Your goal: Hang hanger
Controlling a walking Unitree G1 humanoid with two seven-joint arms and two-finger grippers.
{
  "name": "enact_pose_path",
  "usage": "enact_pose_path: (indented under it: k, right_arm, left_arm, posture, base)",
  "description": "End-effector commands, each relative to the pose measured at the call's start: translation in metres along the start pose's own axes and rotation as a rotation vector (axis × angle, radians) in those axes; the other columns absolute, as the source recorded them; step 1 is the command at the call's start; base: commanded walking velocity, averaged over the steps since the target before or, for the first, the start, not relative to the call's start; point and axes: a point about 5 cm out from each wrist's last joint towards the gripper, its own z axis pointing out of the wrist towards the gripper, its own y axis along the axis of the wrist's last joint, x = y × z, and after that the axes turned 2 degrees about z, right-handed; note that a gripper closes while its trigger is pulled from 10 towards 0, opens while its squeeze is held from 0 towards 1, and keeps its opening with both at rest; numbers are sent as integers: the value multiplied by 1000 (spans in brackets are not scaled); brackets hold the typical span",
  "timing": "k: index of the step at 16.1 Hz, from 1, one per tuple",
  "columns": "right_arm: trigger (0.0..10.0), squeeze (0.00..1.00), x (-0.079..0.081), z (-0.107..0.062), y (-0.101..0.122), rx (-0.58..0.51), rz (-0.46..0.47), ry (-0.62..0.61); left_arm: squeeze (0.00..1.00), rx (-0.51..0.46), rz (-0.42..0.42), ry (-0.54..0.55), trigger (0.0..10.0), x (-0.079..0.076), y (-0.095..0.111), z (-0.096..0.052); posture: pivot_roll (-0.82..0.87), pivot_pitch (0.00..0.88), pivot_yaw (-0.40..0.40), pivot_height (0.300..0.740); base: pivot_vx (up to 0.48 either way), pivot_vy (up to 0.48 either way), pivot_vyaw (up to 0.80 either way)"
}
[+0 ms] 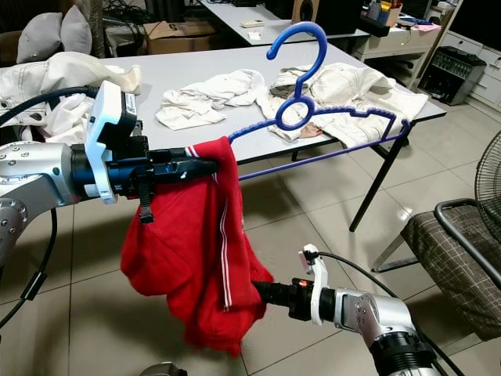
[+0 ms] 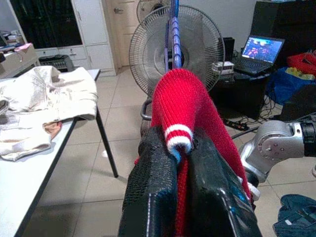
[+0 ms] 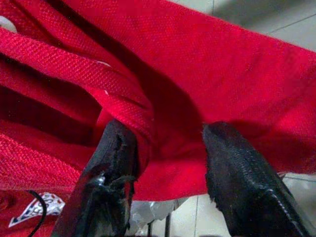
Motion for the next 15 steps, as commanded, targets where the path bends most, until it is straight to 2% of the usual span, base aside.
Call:
enact_pose_path:
  k: [1, 3, 8, 11, 13, 15]
  right_arm:
    - [0, 0, -3, -4, 1, -5, -8, -22]
    - [0, 0, -6, -8, 10, -93, -30, -52]
    - [0, 0, -8, -15, 15, -149, -23, -53]
    - [0, 0, -10, -25, 24, -240, -27, -100]
    - [0, 0, -14, -37, 36, -361, -20, -157]
    - [0, 0, -18, -59, 50, -527, -2, -201]
  left_arm:
    - [0, -29, 69, -10, 0, -2, 17, 0]
    - [0, -20, 72, -5, 0, -2, 15, 0]
    - [0, -19, 66, 4, 0, -2, 13, 0]
    - [0, 9, 70, 13, 0, -2, 7, -2]
    - [0, 30, 72, 24, 0, -3, 2, -3]
    - [0, 54, 61, 54, 0, -4, -8, -6]
  posture:
    - [39, 0, -23, 740]
    - [39, 0, -23, 740]
    - [32, 0, -24, 740]
    - [34, 0, -30, 740]
    - [34, 0, -30, 740]
    - [25, 0, -25, 740]
  base:
    - [0, 0, 0]
    - [0, 0, 0]
    - [0, 0, 0]
    - [0, 0, 0]
    - [0, 0, 0]
    - [0, 0, 0]
